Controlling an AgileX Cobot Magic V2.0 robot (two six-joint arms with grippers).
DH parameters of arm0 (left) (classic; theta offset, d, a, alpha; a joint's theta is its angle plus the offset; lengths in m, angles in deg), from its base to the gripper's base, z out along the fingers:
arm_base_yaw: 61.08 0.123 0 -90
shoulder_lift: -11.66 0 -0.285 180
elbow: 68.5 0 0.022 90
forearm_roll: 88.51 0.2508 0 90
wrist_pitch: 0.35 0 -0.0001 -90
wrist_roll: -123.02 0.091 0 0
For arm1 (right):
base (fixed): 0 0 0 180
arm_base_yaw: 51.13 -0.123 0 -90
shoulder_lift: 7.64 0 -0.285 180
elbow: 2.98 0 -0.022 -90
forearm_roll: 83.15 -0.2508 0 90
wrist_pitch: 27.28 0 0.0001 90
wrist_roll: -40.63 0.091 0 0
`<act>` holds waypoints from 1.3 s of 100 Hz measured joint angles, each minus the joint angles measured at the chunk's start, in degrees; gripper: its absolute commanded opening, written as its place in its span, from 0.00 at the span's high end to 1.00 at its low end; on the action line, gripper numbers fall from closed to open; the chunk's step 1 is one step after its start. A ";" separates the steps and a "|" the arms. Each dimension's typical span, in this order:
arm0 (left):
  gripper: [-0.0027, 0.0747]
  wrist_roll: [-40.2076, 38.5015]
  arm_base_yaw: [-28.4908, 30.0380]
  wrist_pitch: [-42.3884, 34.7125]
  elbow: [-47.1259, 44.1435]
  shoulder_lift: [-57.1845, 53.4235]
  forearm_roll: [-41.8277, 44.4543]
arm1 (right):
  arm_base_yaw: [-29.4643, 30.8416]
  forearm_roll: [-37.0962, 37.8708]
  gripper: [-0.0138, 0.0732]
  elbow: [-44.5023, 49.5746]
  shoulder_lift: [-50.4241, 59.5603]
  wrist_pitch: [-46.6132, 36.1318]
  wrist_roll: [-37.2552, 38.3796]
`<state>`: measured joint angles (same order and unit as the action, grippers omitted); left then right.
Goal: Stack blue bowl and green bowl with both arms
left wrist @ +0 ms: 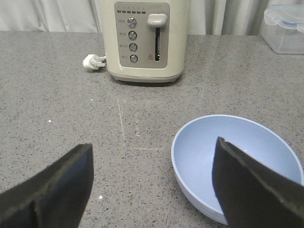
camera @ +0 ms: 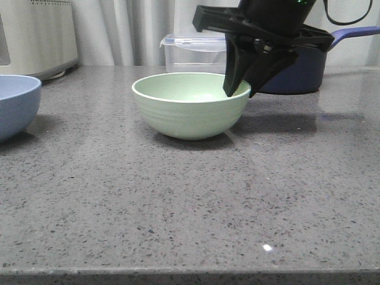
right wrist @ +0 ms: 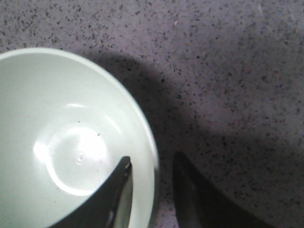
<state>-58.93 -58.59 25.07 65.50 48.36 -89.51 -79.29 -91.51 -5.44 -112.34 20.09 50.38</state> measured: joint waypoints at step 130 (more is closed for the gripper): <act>0.30 0.00 0.00 0.21 0.00 0.00 0.00 | -2.18 -1.90 0.94 19.66 10.45 -11.93 -0.10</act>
<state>-58.93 -58.59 25.28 65.50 48.36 -89.51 -81.48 -93.41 14.22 -101.89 8.16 50.28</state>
